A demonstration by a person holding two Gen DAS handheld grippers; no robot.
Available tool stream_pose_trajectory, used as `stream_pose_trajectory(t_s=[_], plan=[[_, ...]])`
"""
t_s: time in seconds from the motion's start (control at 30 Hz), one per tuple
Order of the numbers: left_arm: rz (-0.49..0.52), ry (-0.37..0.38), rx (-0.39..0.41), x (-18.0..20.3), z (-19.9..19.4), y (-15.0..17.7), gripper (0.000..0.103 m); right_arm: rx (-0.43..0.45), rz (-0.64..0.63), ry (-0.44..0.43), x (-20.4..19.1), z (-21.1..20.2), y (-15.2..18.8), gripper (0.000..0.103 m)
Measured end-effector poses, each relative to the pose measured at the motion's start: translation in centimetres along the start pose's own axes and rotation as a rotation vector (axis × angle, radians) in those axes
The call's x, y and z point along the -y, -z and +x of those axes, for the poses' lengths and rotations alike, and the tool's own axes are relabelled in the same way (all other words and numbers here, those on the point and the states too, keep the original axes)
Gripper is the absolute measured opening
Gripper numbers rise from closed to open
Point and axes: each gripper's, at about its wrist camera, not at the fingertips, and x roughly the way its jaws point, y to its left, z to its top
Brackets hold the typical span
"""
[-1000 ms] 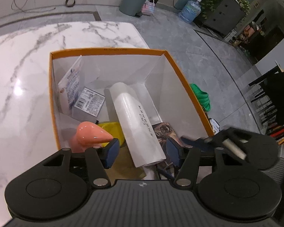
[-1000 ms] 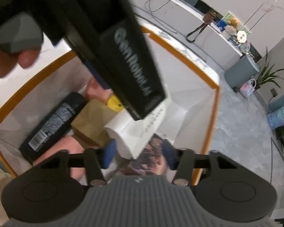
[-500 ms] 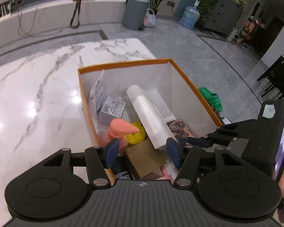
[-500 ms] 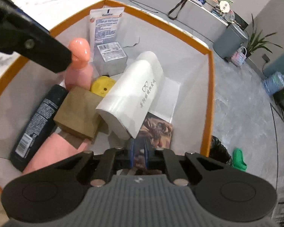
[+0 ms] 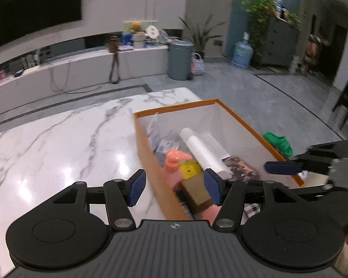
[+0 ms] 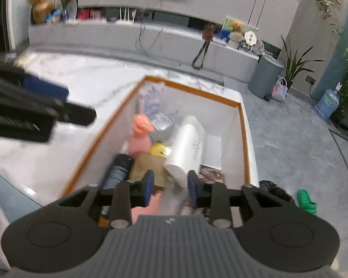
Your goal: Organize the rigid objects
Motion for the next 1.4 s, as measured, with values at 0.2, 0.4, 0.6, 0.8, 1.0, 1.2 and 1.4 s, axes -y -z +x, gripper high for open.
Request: stream_pose_trajectory(t_s=[0.2,0.4,0.6,0.8,1.0,1.2,1.4], plan=[[-0.050,-0.072,0.022,-0.3,-1.5,2.9,0.068,0.099,0.092,-0.015,-2.0,-3.5,1.7,0.052],[-0.071,-0.162,0.111,0.2,-3.9,5.3,0.081,0.201,0.186,0.029,-2.6,-6.2,4.2,0.064],[-0.093,-0.208,0.160,0.5,-5.4,7.4,0.087,0.246,0.271,0.072,-2.5,-6.9,6.3,0.089],[-0.105,-0.229,0.138,1.7,-5.5,9.3,0.095,0.216,0.292,0.104,-2.7,-6.4,8.0,0.096],[-0.054,-0.227,0.077,2.7,-4.1,10.2,0.094,0.184,0.273,0.110,-3.1,-5.7,9.1,0.097],[-0.073,-0.241,0.080,2.5,-4.4,10.6,0.094,0.176,0.271,0.109,-3.0,-5.5,9.6,0.097],[-0.074,-0.237,0.077,2.4,-4.3,10.6,0.094,0.177,0.262,0.112,-3.1,-5.4,9.6,0.098]])
